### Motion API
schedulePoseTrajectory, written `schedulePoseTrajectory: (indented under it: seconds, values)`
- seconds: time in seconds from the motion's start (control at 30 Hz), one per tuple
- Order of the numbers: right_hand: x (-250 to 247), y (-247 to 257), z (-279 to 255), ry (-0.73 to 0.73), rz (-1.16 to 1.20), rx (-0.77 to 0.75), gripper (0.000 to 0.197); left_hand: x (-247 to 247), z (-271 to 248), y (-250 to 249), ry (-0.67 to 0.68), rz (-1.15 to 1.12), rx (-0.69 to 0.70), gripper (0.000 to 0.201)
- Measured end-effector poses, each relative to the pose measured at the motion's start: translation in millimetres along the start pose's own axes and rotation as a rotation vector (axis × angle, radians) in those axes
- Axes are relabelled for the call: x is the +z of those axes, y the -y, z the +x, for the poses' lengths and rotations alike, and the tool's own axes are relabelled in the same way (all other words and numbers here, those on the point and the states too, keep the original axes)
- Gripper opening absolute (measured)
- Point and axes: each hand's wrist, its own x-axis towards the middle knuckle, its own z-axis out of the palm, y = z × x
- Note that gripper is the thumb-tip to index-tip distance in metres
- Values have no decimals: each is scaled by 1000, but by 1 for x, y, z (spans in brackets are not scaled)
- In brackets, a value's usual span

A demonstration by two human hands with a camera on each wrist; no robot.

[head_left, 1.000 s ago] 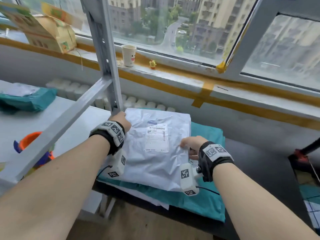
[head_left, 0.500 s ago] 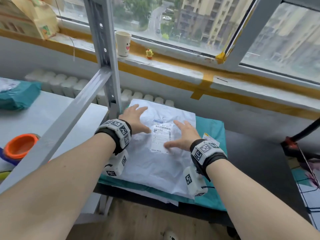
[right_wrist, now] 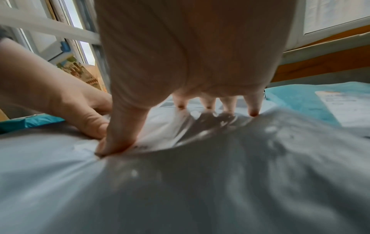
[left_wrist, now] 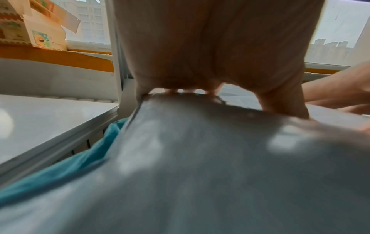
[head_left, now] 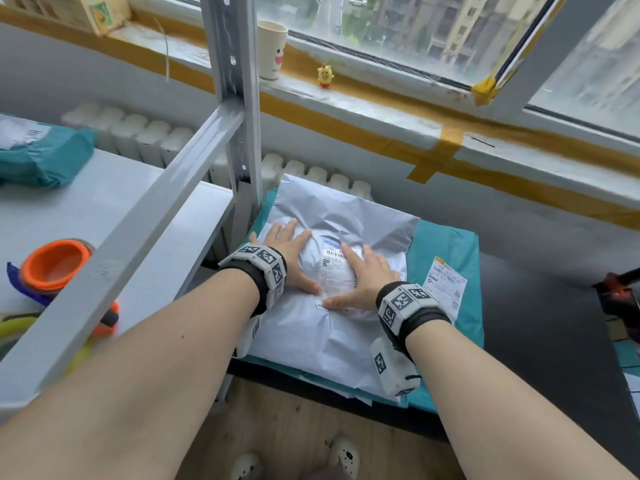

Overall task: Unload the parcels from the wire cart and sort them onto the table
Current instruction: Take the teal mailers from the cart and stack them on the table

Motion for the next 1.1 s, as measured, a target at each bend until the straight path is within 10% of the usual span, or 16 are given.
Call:
schedulePoseTrajectory:
  seconds: [0.2, 0.47, 1.1]
  values:
    - [-14, -1, -7, -15, 96, -5, 113, -26, -12, -12, -21, 8, 2, 109]
    - [-52, -23, -53, -412, 128, 135, 43, -69, -31, -62, -258, -18, 103, 46]
    - [-33, -232, -261, -581, 274, 585, 37, -13, -115, -358, -288, 143, 696, 51]
